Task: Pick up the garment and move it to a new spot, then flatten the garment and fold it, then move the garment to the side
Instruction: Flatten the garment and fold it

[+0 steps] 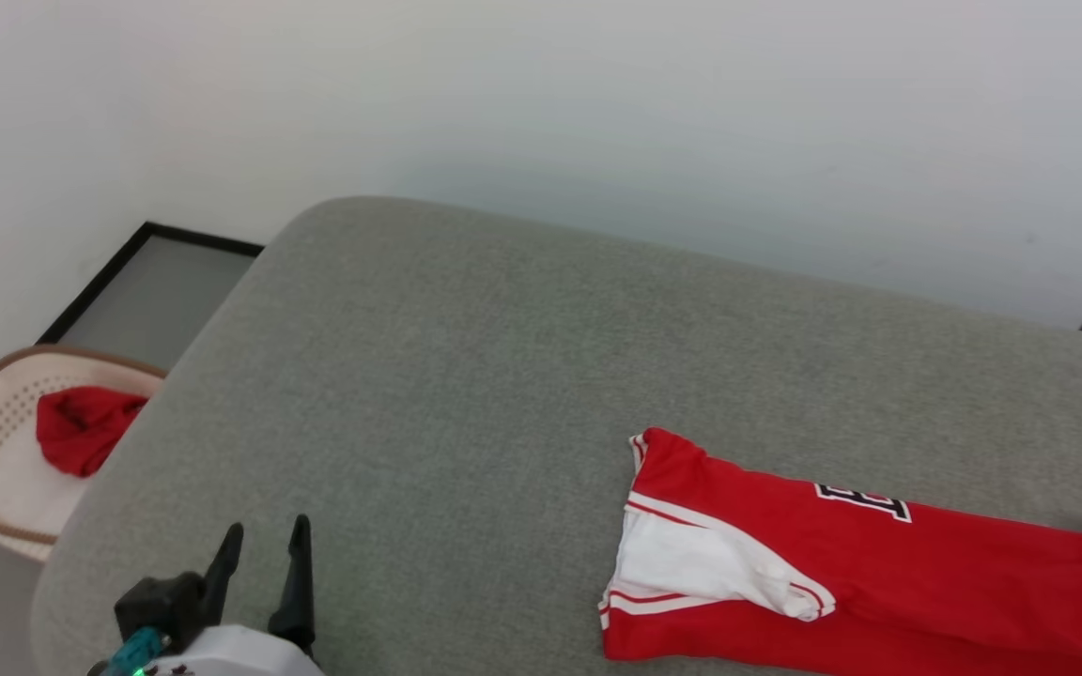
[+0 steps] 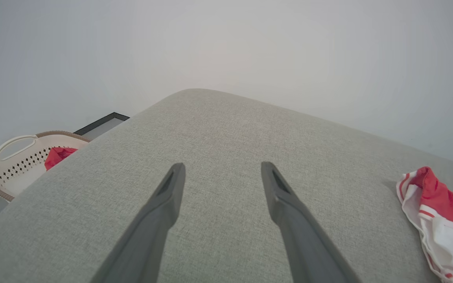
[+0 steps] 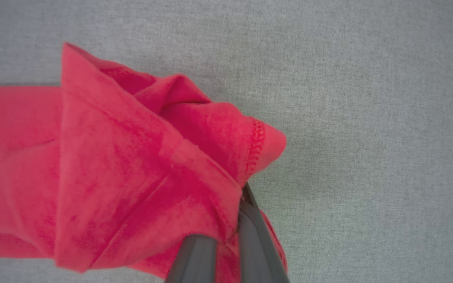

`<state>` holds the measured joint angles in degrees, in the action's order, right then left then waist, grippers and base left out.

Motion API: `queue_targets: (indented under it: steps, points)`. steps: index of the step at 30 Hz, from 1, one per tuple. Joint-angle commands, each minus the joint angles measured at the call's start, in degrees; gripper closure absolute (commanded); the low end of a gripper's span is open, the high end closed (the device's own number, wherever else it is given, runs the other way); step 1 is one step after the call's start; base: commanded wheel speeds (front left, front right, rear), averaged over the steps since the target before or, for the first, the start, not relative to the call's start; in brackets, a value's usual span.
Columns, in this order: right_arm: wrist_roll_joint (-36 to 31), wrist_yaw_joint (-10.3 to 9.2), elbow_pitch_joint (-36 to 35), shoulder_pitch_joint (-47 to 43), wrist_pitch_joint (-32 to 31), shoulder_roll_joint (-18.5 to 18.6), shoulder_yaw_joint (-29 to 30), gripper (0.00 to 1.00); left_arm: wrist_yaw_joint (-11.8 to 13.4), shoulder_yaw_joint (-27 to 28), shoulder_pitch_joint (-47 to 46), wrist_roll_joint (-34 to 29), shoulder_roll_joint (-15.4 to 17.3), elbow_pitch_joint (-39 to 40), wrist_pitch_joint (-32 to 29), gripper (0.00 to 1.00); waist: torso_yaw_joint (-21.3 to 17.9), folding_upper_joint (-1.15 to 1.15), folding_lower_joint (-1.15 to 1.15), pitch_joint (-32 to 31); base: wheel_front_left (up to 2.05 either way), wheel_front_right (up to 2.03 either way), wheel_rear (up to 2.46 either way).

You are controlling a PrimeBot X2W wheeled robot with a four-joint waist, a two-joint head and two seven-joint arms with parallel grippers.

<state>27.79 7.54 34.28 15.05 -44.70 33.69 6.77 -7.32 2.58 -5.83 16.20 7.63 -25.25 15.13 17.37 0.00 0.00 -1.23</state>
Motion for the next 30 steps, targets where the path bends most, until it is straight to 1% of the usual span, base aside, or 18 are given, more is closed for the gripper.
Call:
queue_targets:
  steps: [1, 5, 8, 12, 16, 19, 21, 27, 30]
  points:
    - [0.8, -0.09, -1.3, -0.8, -0.6, 0.2, -0.1, 1.00, -0.2, 0.3, 0.9, 0.4, 0.3, 0.1, 0.0, 0.00, -0.8, 0.00, 0.00, -0.9, 0.00, 0.00, 0.00]
    - [6.2, -0.08, -8.3, -1.7, -4.2, -2.3, -0.5, 1.00, -0.2, 0.5, 1.5, 0.9, 0.4, 0.1, 0.0, 0.00, -1.5, 0.00, 0.00, -1.6, 0.00, 0.00, 0.00]
    - [9.1, -0.07, -15.7, -2.2, -7.7, -4.5, -1.4, 1.00, -0.2, 0.3, 1.7, 0.9, 0.5, -0.1, 0.0, 0.00, -1.6, 0.00, 0.00, -2.0, 0.00, 0.00, 0.00]
    - [10.7, -0.07, -24.2, -3.0, -11.5, -8.7, -3.0, 1.00, -0.2, -0.3, 1.0, 0.9, 0.3, -0.3, 0.0, 0.00, -1.0, 0.00, 0.00, -2.2, 0.00, 0.00, 0.00]
    - [10.6, -0.07, -29.0, -2.2, -13.6, -12.8, -5.5, 1.00, -0.2, -1.4, 0.1, 1.1, 0.1, -0.7, 0.0, 0.00, 0.3, 0.00, 0.00, -2.1, 0.00, 0.00, 0.00]
    - [9.8, -0.07, -29.9, -0.8, -14.0, -15.5, -7.4, 1.00, -0.2, -2.1, -0.6, 1.5, 0.0, -1.1, 0.0, 0.00, 1.5, 0.00, 0.00, -2.0, 0.00, 0.00, 0.00]
    - [9.3, -0.07, -29.2, 0.2, -13.4, -17.4, -8.7, 1.00, -0.2, -2.8, -1.2, 1.6, -0.1, -1.4, 0.0, 0.00, 2.5, 0.00, 0.00, -1.9, 0.00, 0.00, 0.00]
    - [7.2, -0.07, -24.8, 3.1, -10.6, -21.5, -12.7, 1.00, -0.2, -5.0, -2.9, 2.3, -0.6, -2.6, 0.0, 0.00, 5.3, 0.00, 0.00, -1.2, 0.00, 0.00, 0.00]
    - [5.6, -0.07, -21.8, 4.4, -9.1, -22.7, -14.4, 1.00, -0.2, -5.8, -3.8, 2.6, -1.0, -2.9, 0.0, 0.00, 6.4, 0.00, 0.00, -0.6, 0.00, 0.00, 0.00]
